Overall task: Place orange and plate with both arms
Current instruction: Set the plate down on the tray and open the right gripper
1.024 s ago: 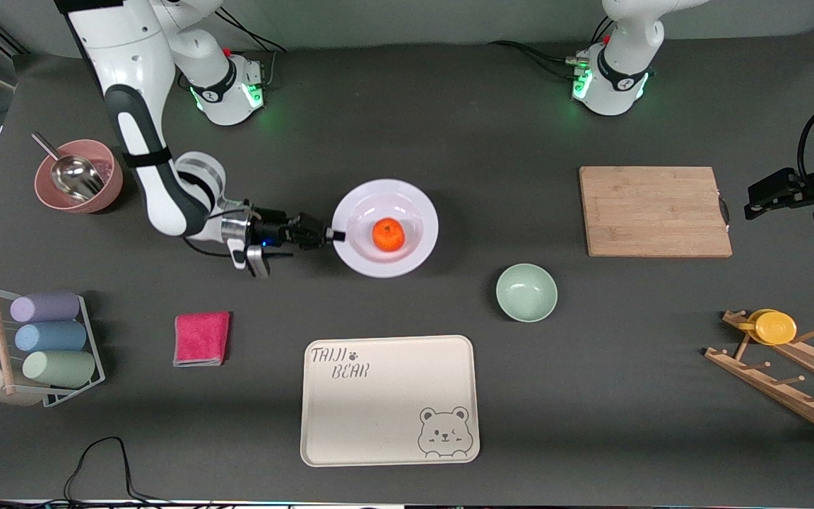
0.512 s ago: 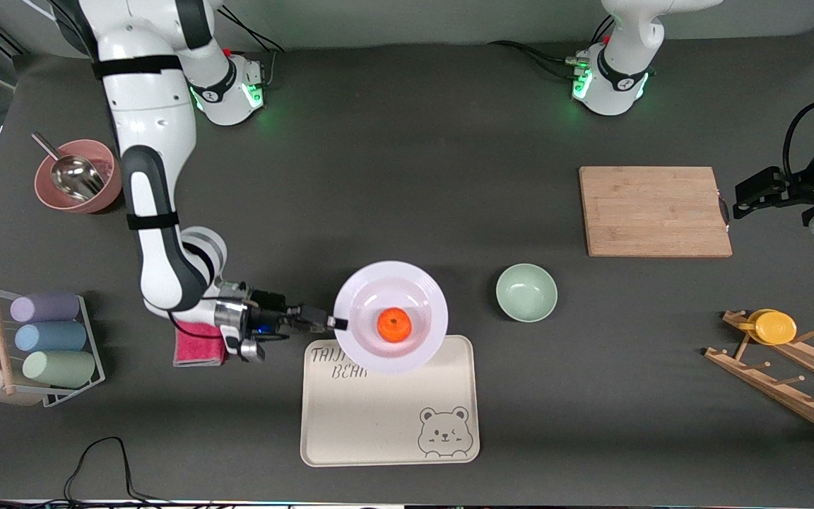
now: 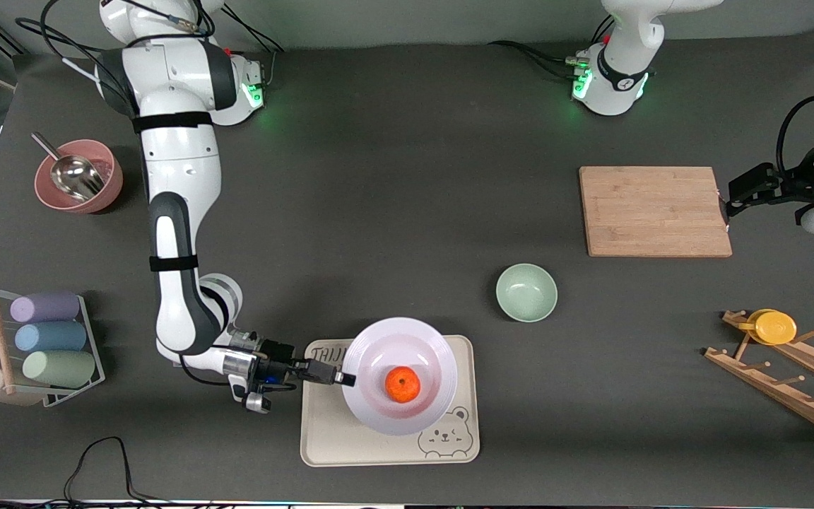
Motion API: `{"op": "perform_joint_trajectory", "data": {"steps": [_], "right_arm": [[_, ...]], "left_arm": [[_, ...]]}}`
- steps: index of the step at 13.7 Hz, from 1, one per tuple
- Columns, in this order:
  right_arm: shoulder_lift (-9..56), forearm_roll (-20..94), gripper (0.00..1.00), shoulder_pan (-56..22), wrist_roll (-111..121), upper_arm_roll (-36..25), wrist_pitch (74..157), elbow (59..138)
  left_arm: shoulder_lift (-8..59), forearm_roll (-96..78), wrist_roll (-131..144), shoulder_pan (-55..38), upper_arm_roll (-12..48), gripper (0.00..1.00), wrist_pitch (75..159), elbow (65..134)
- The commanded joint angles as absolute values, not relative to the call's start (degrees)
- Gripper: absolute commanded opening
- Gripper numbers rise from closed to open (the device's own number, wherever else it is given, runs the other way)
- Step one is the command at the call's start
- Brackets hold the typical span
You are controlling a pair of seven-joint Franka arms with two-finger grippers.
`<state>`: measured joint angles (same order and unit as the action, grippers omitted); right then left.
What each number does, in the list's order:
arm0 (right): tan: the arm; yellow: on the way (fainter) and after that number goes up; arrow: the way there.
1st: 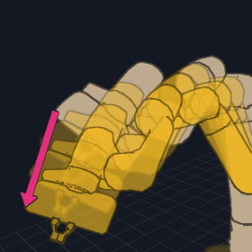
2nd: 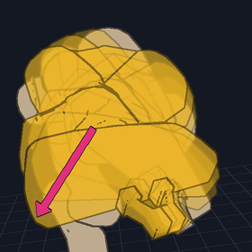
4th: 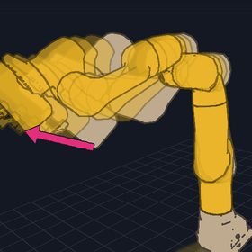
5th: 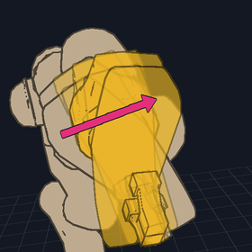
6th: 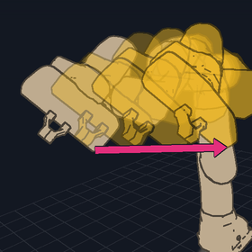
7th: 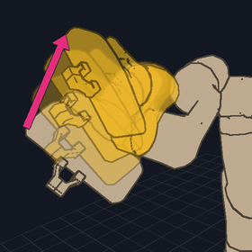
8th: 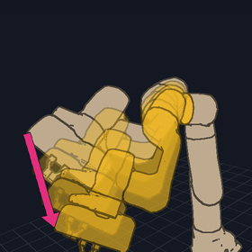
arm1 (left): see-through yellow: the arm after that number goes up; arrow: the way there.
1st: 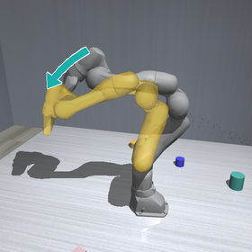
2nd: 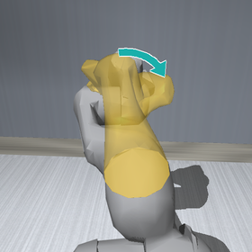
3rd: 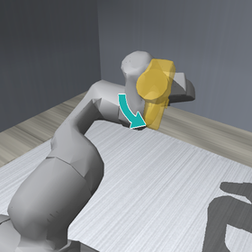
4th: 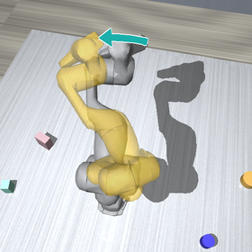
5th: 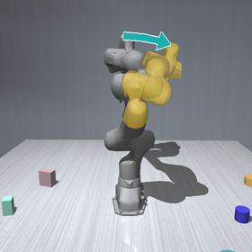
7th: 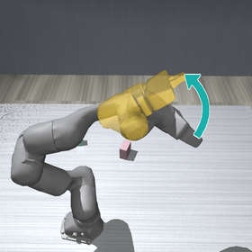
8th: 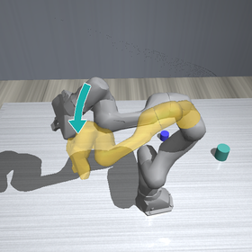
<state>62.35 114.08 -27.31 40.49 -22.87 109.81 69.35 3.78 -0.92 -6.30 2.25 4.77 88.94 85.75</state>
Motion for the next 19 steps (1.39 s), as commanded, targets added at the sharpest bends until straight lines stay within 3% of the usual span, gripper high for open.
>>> {"op": "perform_joint_trajectory", "data": {"steps": [1, 12, 16, 19], "right_arm": [[66.6, 115.7, 0.0, -26.8, 39.0, -22.9, 113.5, 63.3], [71.1, 115.6, 0.0, -27.0, 41.5, -22.6, 114.3, 62.8], [71.1, 115.2, 0.34, -27.1, 41.4, -22.7, 114.3, 63.1], [71.0, 114.9, 0.35, -27.2, 41.0, -22.9, 114.3, 63.1]], "left_arm": [[2.0, -1.6, -7.3, 1.6, 4.2, 1.0, 89.9, 87.5], [1.9, -1.5, -7.3, 1.1, 4.7, 1.0, 91.4, 87.5], [1.9, -1.4, -7.3, 1.1, 4.7, 1.0, 91.5, 87.5], [1.9, -1.4, -7.2, 1.1, 4.7, 1.0, 91.5, 87.5]]}}
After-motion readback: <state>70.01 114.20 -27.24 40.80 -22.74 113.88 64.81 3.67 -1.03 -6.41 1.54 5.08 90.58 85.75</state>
